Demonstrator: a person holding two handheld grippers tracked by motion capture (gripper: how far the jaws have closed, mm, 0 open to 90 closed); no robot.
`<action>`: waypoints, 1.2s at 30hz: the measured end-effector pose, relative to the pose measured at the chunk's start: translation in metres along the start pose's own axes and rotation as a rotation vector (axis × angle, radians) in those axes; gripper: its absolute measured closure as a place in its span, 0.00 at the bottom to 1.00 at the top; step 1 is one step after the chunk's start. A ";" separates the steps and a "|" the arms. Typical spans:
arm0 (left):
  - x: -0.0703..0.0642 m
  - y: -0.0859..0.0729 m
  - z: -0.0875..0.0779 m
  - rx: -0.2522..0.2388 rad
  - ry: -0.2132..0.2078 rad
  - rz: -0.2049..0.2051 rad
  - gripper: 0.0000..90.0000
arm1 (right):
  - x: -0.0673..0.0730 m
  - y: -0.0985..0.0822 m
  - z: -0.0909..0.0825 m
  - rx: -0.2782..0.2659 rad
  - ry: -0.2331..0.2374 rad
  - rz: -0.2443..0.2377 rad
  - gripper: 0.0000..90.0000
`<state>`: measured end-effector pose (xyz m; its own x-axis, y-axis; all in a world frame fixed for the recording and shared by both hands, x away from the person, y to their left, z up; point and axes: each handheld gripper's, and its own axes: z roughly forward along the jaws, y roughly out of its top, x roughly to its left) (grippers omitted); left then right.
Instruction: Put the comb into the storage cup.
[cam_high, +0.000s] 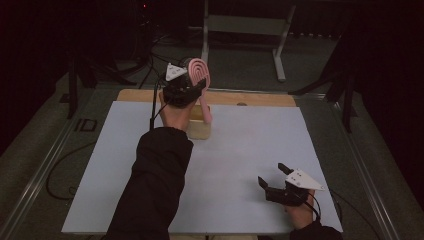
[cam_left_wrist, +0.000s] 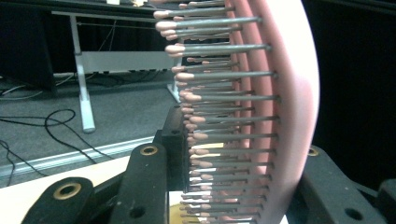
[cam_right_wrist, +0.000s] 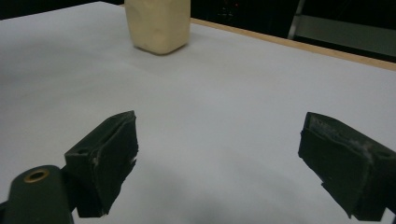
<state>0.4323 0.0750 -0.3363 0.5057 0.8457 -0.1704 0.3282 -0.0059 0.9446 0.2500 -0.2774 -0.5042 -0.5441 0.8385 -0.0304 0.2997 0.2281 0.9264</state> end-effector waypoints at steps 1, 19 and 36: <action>0.000 -0.001 0.001 0.002 0.004 -0.001 0.71 | 0.000 0.000 0.000 0.000 0.000 0.001 0.13; 0.004 -0.002 0.007 -0.012 0.023 0.000 0.71 | 0.000 0.000 0.000 -0.002 0.002 0.003 0.13; 0.005 -0.004 0.012 -0.017 0.040 -0.002 0.71 | 0.000 0.000 -0.001 -0.003 0.004 0.005 0.13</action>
<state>0.4435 0.0725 -0.3439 0.4726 0.8664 -0.1612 0.3151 0.0047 0.9491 0.2497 -0.2781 -0.5041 -0.5455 0.8377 -0.0245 0.3003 0.2227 0.9275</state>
